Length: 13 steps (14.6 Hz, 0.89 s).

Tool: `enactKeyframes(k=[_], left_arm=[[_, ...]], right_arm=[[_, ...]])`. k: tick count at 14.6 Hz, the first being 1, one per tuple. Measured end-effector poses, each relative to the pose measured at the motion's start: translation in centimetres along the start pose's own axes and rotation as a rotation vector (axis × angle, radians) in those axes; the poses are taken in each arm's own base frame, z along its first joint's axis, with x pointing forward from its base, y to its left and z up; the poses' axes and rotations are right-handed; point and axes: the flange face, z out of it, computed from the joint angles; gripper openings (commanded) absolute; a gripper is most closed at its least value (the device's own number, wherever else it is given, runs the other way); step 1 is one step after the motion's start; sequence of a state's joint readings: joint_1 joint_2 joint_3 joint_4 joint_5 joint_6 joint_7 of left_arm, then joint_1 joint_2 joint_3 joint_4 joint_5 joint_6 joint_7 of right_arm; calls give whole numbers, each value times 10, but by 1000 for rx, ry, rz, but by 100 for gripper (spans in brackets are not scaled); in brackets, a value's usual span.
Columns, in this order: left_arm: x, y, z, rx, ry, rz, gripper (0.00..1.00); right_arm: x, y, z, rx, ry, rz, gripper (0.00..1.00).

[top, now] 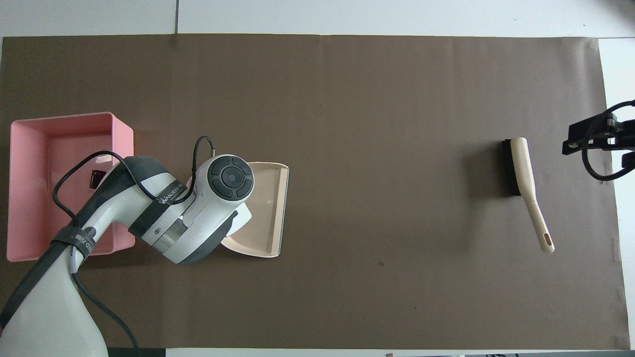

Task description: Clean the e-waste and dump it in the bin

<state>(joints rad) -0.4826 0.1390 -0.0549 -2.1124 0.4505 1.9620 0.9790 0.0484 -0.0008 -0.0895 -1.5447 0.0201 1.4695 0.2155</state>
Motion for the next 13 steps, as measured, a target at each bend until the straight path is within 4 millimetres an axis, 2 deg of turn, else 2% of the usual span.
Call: enactKeyframes(k=[1,4,8,13], left_arm=[[-3,-1,-3,2,0,-27,83],[-27,0,-20,0,-8,-181,97],[-90,-2,-24,-43,9,-440,98],[-177,-20,-22,-122,119,-757,98]], right_arm=[[-1,-4,0,0,1,2,100],[-2,-8,0,-1,0,-1,100],[-3,-7,-1,-1,1,0,100],[-4,-6,0,-15,-9,-31,100]])
